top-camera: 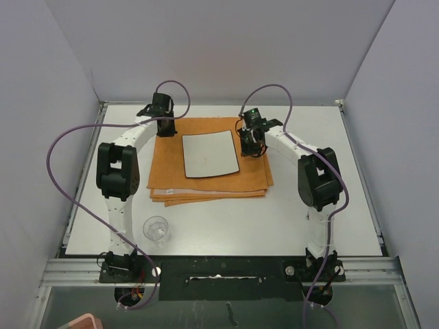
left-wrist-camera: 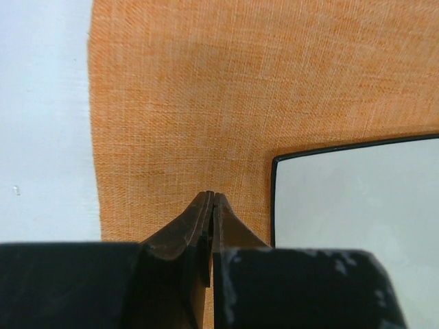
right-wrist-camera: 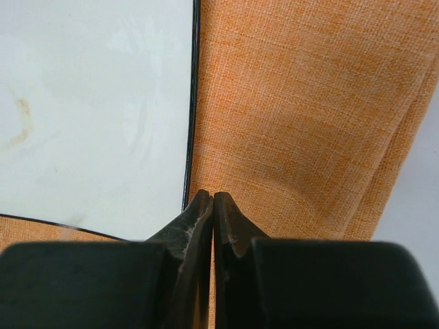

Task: Set the dinner table for one person
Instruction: Adjust the plate at the napkin.

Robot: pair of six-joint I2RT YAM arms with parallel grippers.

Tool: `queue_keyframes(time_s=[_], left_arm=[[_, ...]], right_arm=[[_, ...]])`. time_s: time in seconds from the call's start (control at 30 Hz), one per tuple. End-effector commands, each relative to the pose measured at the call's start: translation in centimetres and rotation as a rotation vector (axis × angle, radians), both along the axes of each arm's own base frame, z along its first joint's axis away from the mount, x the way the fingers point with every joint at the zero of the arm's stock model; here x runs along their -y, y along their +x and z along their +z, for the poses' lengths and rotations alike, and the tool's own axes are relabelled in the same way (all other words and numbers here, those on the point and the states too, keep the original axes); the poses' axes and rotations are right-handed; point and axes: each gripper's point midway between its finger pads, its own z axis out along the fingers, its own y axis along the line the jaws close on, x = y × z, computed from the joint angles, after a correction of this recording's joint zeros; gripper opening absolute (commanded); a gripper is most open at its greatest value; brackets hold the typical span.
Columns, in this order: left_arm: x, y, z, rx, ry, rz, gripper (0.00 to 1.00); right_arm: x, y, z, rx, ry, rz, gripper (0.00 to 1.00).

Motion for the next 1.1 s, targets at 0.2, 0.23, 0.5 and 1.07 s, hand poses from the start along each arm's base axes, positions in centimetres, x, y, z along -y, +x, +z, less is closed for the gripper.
queue_keyframes(time_s=[0.2, 0.23, 0.5, 1.07], left_arm=[[2.3, -1.0, -3.4, -0.071, -0.027, -0.044, 0.00], [2.4, -1.1, -3.5, -0.073, -0.028, -0.046, 0.00], [2.8, -0.8, -3.4, -0.071, -0.030, -0.054, 0.00], [3.5, -0.6, -3.5, -0.069, -0.041, -0.052, 0.00]], right_arm=[[0.0, 0.3, -0.8, -0.005, 0.011, -0.024, 0.00], [0.0, 0.0, -1.1, -0.013, 0.010, -0.024, 0.00], [-1.3, -2.4, -3.1, -0.065, 0.004, 0.008, 0.00], [-3.3, -3.6, -4.0, -0.087, -0.006, 0.062, 0.00]])
